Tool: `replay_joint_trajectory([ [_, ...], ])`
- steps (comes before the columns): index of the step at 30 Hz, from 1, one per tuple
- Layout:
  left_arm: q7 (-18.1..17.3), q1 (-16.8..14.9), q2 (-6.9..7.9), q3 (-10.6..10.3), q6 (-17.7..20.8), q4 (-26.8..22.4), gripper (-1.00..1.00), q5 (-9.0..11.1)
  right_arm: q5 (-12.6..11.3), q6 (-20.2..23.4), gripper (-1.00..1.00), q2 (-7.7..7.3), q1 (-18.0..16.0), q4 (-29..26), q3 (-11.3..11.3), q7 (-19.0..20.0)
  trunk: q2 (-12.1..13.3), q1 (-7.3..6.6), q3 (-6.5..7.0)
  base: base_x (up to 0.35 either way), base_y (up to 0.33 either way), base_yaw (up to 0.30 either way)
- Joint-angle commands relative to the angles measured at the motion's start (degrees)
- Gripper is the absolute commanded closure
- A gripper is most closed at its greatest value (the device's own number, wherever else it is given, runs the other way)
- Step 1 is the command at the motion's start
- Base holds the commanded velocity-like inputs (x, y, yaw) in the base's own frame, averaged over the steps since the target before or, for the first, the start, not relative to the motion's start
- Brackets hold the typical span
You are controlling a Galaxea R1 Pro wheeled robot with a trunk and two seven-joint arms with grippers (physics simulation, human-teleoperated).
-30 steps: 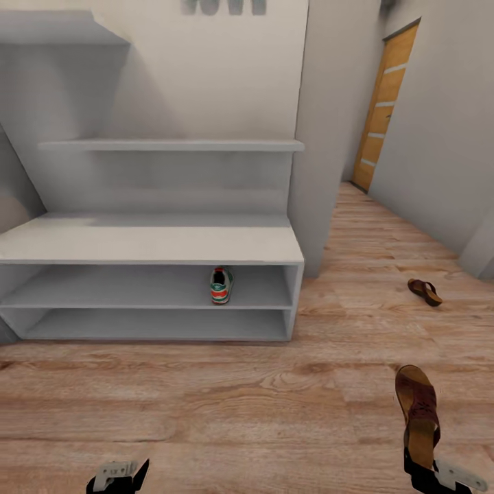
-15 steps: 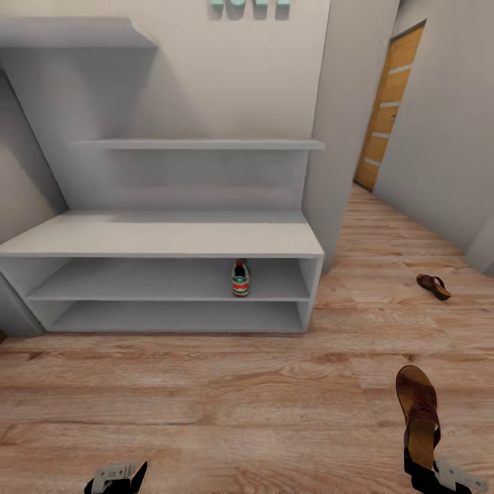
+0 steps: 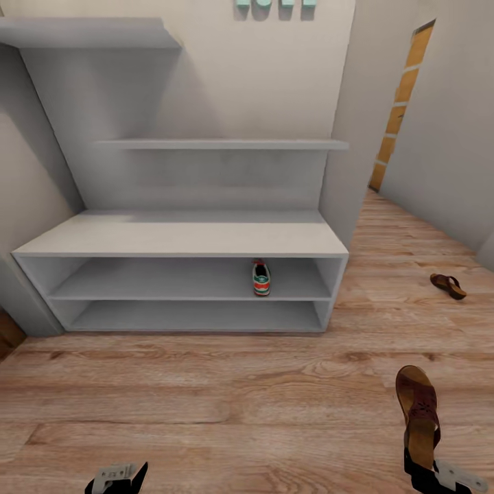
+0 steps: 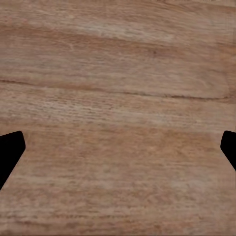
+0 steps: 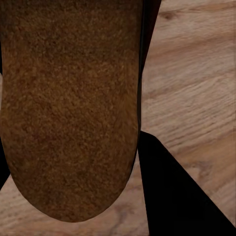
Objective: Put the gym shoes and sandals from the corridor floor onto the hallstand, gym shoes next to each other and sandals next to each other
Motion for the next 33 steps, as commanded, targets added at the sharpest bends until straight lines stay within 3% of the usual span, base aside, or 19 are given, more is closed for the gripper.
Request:
replay_joint_trajectory([
  [1, -0.1, -0.1, 0.05, -0.5, -0.2, 0.1, -1.0, 0.6, -0.2, -0.1, 1.0, -0.01, 0.0, 0.0, 0.1, -0.1, 0.0, -0.01, -0.05, 0.0, 0.307, 0.0],
  [23, -0.2, -0.1, 0.15, -0.5, -0.3, 0.1, -1.0, 0.6, -0.1, -0.1, 1.0, -0.01, 0.0, 0.0, 0.1, -0.1, 0.0, -0.01, -0.05, -0.001, 0.307, 0.0],
  [33, -0.2, -0.1, 0.15, -0.5, -0.4, 0.2, -1.0, 0.6, -0.1, -0.1, 1.0, -0.01, 0.0, 0.0, 0.1, -0.1, 0.0, -0.01, -0.05, -0.109, 0.298, 0.0],
])
